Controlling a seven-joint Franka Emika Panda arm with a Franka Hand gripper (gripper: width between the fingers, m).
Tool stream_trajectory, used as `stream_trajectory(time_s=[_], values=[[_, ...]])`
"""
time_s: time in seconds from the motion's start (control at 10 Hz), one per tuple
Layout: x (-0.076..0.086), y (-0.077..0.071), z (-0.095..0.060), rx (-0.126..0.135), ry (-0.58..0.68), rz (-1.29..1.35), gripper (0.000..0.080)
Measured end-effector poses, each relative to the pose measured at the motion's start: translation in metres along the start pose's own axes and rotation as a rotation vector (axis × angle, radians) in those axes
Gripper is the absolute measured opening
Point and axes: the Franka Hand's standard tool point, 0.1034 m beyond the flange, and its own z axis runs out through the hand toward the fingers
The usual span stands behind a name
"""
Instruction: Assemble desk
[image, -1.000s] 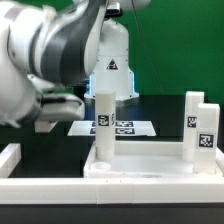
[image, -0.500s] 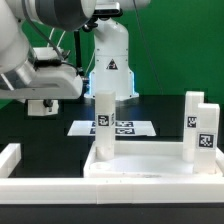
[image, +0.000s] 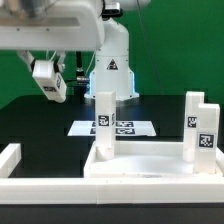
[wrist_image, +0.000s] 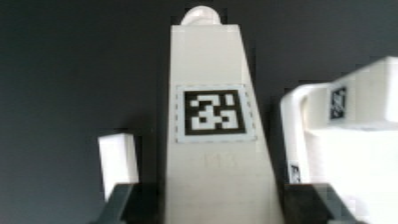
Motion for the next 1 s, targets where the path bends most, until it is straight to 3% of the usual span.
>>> stream_trajectory(time_s=[0.1,0.4,0.6,0.8,0.9,1.0], values=[[0.011,0.002,-0.001,-0.008,0.088,0.002,0.0287],[0.017,-0.003,-0.004,-0.004,0.322,0.017,0.0287],[0.049,-0.034,-0.02,0.018,0.545,0.032,0.0287],[0.063,-0.056,-0.034,0.047,0.675,0.082,0.0287],[0.062,-0.079,-0.033,0.061,0.778,0.114,0.0287],[0.052,-0.092,-0.02,0.057,0.822,0.105,0.0287]])
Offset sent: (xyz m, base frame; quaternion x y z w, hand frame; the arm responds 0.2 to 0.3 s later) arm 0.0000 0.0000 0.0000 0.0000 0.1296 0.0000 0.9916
